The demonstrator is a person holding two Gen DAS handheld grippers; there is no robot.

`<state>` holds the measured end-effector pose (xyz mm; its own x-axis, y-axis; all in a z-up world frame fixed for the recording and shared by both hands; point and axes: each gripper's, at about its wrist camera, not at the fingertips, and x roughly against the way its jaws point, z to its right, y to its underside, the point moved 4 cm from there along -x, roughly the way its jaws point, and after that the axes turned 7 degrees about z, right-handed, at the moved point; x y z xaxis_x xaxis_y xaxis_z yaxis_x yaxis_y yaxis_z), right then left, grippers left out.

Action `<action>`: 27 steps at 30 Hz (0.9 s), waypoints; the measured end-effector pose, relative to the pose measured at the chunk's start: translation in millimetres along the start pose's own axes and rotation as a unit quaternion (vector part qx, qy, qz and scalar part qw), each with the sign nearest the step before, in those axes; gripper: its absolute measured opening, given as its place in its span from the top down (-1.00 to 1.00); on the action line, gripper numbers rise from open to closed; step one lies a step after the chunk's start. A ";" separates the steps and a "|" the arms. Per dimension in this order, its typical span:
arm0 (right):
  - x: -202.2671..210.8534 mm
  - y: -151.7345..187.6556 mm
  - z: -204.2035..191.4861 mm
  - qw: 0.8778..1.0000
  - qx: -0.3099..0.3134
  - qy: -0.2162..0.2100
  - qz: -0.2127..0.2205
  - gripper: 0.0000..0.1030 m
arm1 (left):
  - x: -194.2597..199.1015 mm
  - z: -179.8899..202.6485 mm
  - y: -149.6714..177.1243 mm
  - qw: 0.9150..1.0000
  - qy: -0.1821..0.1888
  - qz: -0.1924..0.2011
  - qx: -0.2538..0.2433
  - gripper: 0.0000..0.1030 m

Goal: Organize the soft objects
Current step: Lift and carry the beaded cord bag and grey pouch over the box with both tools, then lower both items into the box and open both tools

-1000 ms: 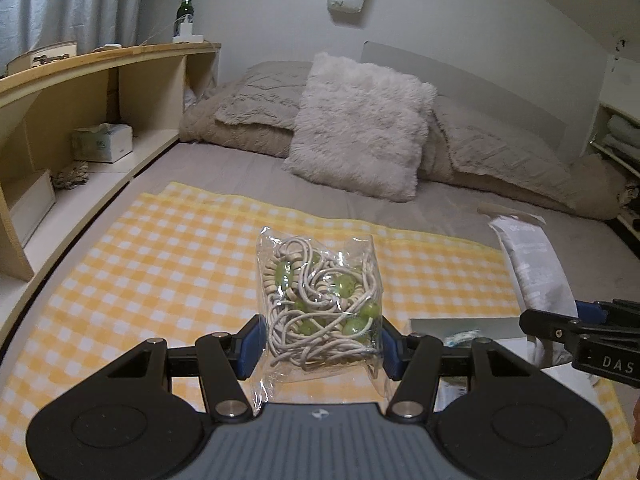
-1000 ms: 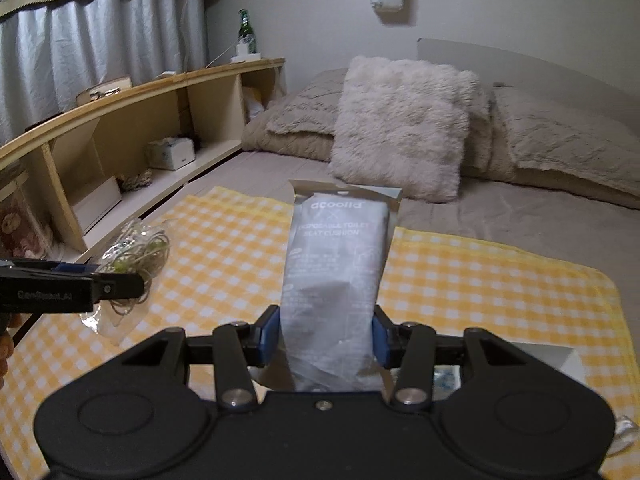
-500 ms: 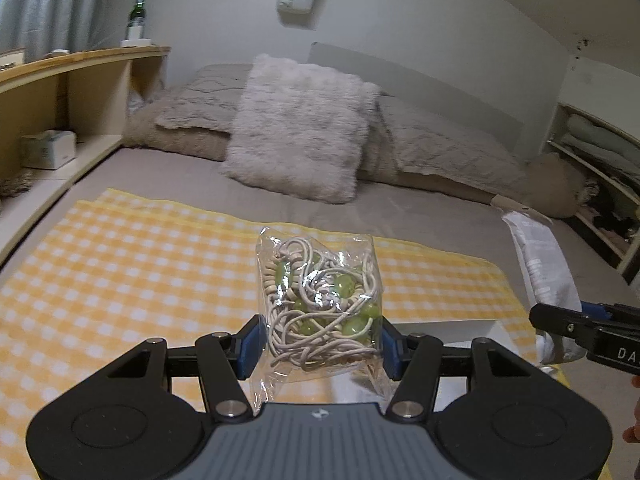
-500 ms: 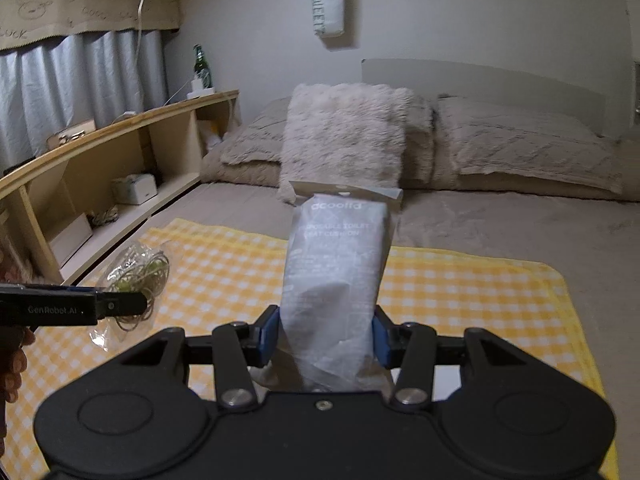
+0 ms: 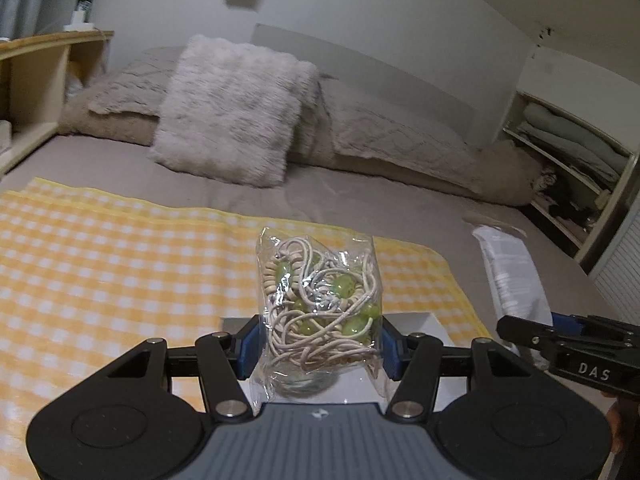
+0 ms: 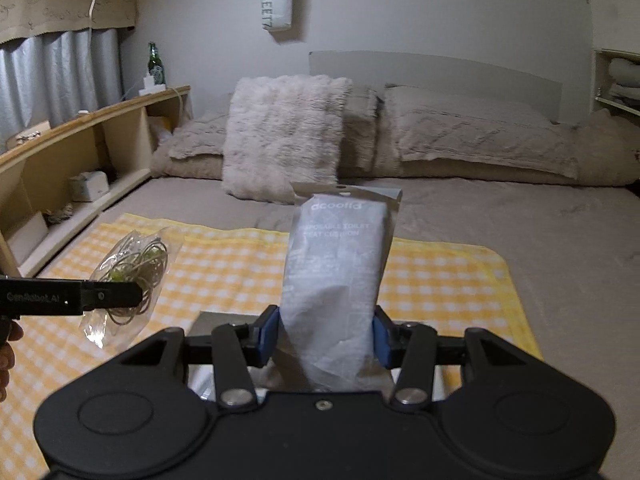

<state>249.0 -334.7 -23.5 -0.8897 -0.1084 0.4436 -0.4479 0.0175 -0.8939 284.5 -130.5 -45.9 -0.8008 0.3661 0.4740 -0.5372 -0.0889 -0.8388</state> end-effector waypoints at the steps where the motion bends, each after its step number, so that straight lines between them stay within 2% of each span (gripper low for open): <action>1: -1.0 2.2 4.7 1.000 0.001 0.004 -0.004 0.05 | -4.9 5.1 2.0 1.000 0.004 -0.004 -0.002 -0.13; 9: -15.0 21.3 32.0 0.999 0.007 0.022 -0.042 0.04 | -45.7 36.4 16.1 0.999 0.029 -0.033 0.002 -0.13; 14: -27.4 34.5 39.7 0.997 0.012 0.022 -0.073 0.04 | -77.0 52.1 24.7 0.997 0.048 -0.049 0.041 -0.13; 20: -40.3 45.0 48.4 0.995 0.008 0.024 -0.098 0.04 | -118.4 71.8 43.0 0.992 0.078 -0.077 0.064 -0.13; 27: -60.6 53.8 60.5 0.992 0.008 0.033 -0.119 0.04 | -155.5 56.0 69.0 0.982 0.093 -0.134 0.099 -0.13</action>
<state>284.2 -387.2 -102.3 -0.7630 -0.0421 0.6451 -0.6450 -0.0162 -0.7640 357.1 -245.5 -162.5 -0.5716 0.5618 0.5980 -0.7777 -0.1384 -0.6132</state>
